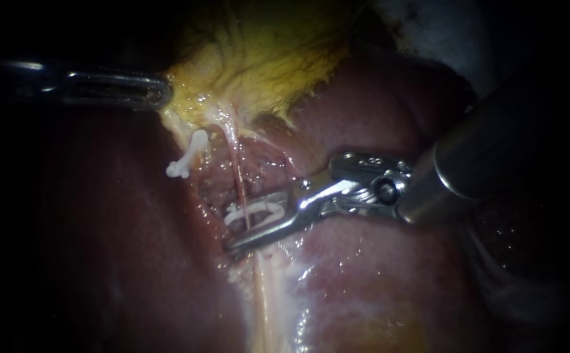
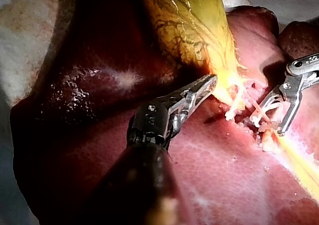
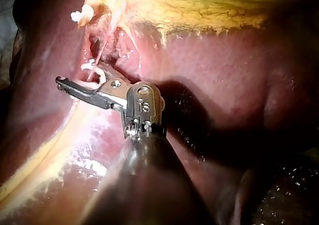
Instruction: Clipping second clip right tube
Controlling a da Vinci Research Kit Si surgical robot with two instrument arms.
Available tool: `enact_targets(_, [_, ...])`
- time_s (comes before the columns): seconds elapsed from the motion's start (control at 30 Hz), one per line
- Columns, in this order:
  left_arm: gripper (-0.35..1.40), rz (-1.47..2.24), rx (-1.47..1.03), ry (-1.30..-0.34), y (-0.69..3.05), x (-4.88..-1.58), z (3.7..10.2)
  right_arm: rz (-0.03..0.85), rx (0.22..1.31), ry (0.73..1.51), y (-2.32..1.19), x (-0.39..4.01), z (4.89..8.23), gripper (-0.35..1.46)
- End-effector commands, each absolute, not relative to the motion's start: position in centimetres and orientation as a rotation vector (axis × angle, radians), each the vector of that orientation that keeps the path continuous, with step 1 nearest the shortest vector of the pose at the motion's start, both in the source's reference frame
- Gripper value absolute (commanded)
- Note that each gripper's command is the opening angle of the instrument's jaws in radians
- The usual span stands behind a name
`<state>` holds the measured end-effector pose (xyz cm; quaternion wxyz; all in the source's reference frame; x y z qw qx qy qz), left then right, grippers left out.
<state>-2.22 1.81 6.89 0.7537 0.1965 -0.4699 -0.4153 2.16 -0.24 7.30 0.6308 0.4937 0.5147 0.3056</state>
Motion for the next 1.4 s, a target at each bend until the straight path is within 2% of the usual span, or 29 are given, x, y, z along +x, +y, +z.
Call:
enact_targets(0.03, [-0.35, -0.906, 0.429, -1.025, 1.81, -2.22, 6.89, 0.709, 1.161, 1.198, -0.24, 2.17, 7.3, 0.53])
enact_targets(0.13, [-0.35, -0.906, 0.429, -1.025, 1.81, -2.22, 6.89, 0.727, 1.247, 1.255, -0.26, 2.21, 7.28, 0.52])
enact_targets(0.23, [-0.35, -0.906, 0.429, -1.025, 1.81, -2.22, 6.89, 0.737, 1.296, 1.275, -0.29, 2.26, 7.25, 0.52])
enact_targets(0.43, [-0.35, -0.907, 0.428, -1.025, 1.81, -2.22, 6.89, 0.744, 1.316, 1.264, -0.36, 2.33, 7.17, 0.5])
enact_targets(0.53, [-0.35, -0.907, 0.429, -1.025, 1.81, -2.22, 6.89, 0.786, 1.304, 1.268, -0.37, 2.35, 7.16, 0.47])
enact_targets(0.67, [-0.35, -0.907, 0.429, -1.025, 1.81, -2.22, 6.89, 0.8, 1.302, 1.266, -0.35, 2.34, 7.16, 0.42])
enact_targets(1.0, [-0.35, -0.907, 0.429, -1.025, 1.81, -2.22, 6.89, 0.829, 1.3, 1.256, -0.27, 2.32, 7.24, 0.14])
enact_targets(1.2, [-0.35, -0.907, 0.429, -1.025, 1.81, -2.22, 6.89, 0.832, 1.297, 1.256, -0.23, 2.31, 7.29, -0.14])
enact_targets(1.27, [-0.35, -0.906, 0.429, -1.025, 1.81, -2.22, 6.89, 0.833, 1.296, 1.256, -0.22, 2.3, 7.3, -0.35])
enact_targets(1.4, [-0.35, -0.907, 0.429, -1.025, 1.81, -2.22, 6.89, 0.818, 1.304, 1.25, -0.22, 2.3, 7.31, -0.35])
